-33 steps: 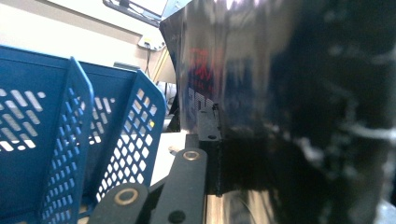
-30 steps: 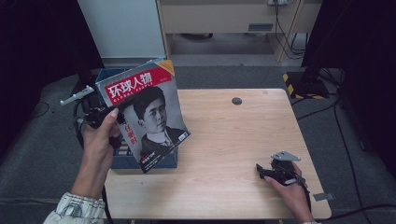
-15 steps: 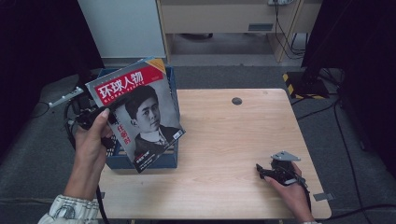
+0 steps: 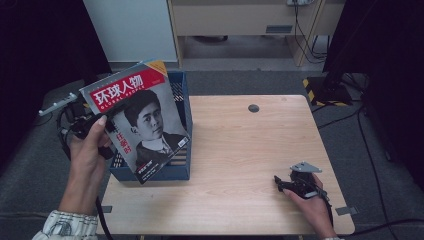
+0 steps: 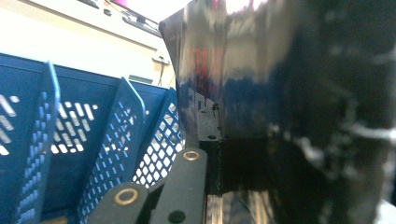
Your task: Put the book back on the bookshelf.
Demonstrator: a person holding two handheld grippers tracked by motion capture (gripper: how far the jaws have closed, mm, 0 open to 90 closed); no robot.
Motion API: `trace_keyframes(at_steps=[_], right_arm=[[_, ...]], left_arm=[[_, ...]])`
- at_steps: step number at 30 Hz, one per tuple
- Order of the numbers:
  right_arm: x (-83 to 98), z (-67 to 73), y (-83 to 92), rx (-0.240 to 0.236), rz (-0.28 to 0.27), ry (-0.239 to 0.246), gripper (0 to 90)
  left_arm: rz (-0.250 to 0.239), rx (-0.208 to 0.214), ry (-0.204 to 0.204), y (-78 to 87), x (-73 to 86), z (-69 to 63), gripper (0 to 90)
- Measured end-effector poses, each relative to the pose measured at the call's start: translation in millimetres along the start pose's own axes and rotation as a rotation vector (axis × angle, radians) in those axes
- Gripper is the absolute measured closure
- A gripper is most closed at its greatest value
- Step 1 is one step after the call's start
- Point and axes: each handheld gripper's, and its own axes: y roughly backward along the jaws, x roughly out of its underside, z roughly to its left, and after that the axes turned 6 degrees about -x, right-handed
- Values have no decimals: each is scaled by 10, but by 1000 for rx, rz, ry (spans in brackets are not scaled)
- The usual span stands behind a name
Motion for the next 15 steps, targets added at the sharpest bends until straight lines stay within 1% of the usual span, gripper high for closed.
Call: trace_keyframes(at_steps=[3,5,6,7,11,13,15], right_arm=[[0,-2,0,0,0,3,215],[0,-1,-1,0,-1,2,215],[0,-1,0,-1,0,2,215],[0,-1,0,-1,0,2,215],[0,-1,0,-1,0,2,214],[0,0,0,0,0,1,215],[0,-2,1,-1,1,4,215]], left_arm=[[-3,-13,-3,58,-16,53,867],[-5,-16,-3,69,-19,65,867],[-8,-23,-1,105,-29,102,867],[-8,-23,-1,105,-29,102,867],[-18,-40,2,190,-41,176,867],[-20,-45,7,213,-40,201,866],[-34,-40,18,228,-28,232,867]])
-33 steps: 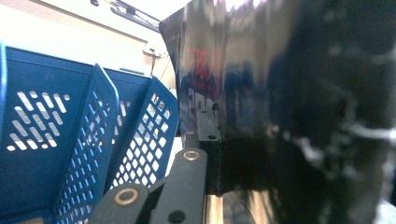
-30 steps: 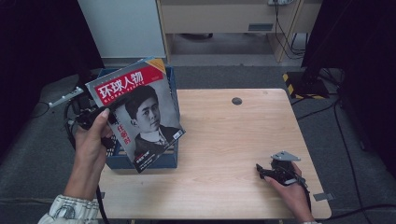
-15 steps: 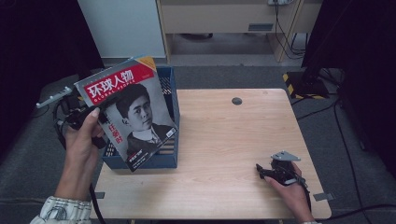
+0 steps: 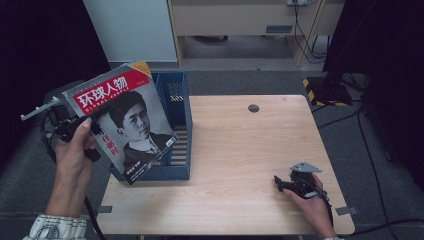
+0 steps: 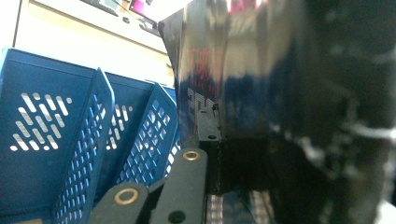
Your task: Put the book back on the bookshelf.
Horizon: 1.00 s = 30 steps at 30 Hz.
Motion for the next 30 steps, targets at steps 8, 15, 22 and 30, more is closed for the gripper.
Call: trace_keyframes(at_steps=[8,15,22,30], right_arm=[[0,0,-1,0,-1,0,215],[0,0,0,0,0,0,215],[-3,-2,-2,-2,0,1,215],[-4,0,-3,-3,1,-1,215]], left_arm=[[-9,-13,2,36,-19,51,867],[-19,-26,6,131,-45,110,867],[-22,-38,3,190,-50,154,867],[-25,-62,-8,364,-69,246,867]])
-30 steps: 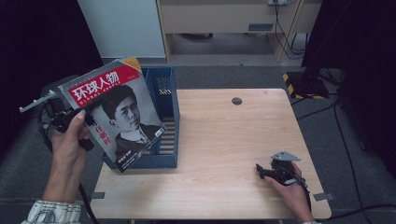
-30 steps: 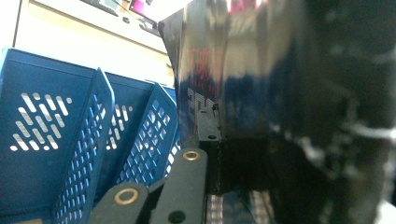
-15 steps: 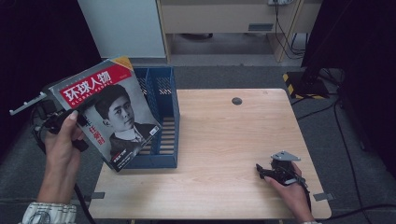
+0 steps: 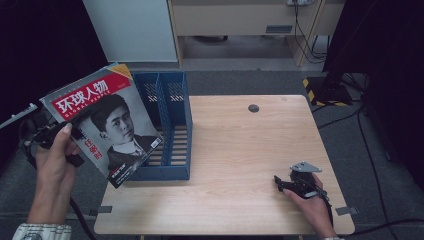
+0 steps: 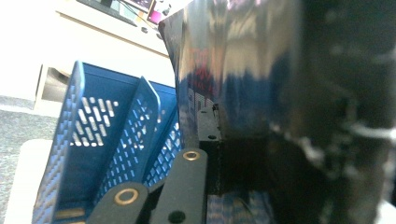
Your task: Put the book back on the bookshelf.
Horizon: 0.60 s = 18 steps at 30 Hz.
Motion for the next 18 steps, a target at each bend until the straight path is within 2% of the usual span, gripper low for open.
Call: trace_keyframes(at_steps=[18], right_arm=[[-6,-3,-6,-3,0,3,216]], left_arm=[[-2,-72,-14,258,-73,249,867]])
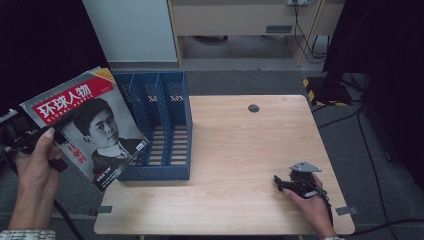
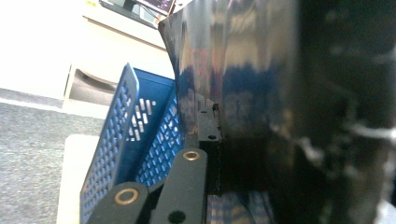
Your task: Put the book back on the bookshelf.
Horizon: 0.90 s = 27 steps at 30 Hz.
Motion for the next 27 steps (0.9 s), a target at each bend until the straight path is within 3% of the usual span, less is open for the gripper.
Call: trace_keyframes(at_steps=[14,17,27], right_arm=[[0,0,0,0,0,1,217],[-1,-1,0,-1,0,1,217],[-2,-1,-2,-1,-1,1,217]], left_arm=[[-6,-47,-28,75,-107,146,867],[0,-62,-49,75,-145,146,867],[3,-84,-67,-86,-205,181,867]])
